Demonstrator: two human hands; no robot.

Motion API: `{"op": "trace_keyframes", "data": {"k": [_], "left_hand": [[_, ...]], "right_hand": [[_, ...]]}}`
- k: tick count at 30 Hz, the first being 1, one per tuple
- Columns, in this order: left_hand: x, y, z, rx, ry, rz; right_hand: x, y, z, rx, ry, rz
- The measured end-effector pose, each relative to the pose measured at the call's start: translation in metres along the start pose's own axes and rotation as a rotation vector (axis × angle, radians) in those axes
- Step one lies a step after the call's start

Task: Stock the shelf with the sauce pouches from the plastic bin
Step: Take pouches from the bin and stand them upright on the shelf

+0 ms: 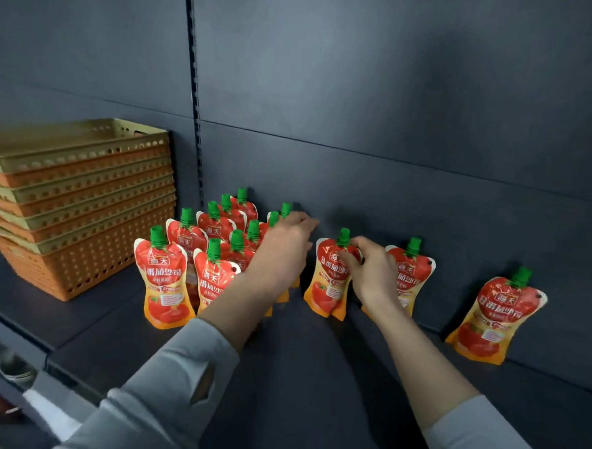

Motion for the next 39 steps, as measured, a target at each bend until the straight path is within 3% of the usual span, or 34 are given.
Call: {"op": "trace_keyframes", "data": {"k": [7, 12, 25, 30, 33, 39], "left_hand": [[-0.060, -0.007, -0.001, 0.167, -0.067, 0.161], [-0.070, -0.008, 0.002, 0.253, -0.097, 0.189], [-0.053, -0.022, -0.002, 0.196, -0.105, 0.142], [-0.016, -0.078, 0.003, 0.106, -0.145, 0.021], [0.008, -0.134, 0.016, 0.089, -0.158, -0.063], [0.059, -0.291, 0.072, 0.322, -0.147, -0.141]], "right_hand": [[-0.014, 0.028, 0.002, 0.029, -0.076, 0.023], [-0.015, 0.033, 0.002, 0.058, -0.130, 0.031], [-0.001, 0.020, 0.016, 0.109, -0.253, 0.040], [0.008, -0.042, 0.040, 0.308, -0.349, -0.105], [-0.003, -0.099, 0.047, 0.341, -0.311, -0.077], [-0.064, -0.238, 0.083, 0.422, -0.155, 0.055]]}}
Point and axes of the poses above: each hand's wrist, its own y-axis towards the middle knuckle, its own x-axis out of the back of the hand, z = x × y, the point moved 5 cm from there along y, towards the middle knuckle, and after that the axes turned 4 degrees about y, right-handed, at the moved point
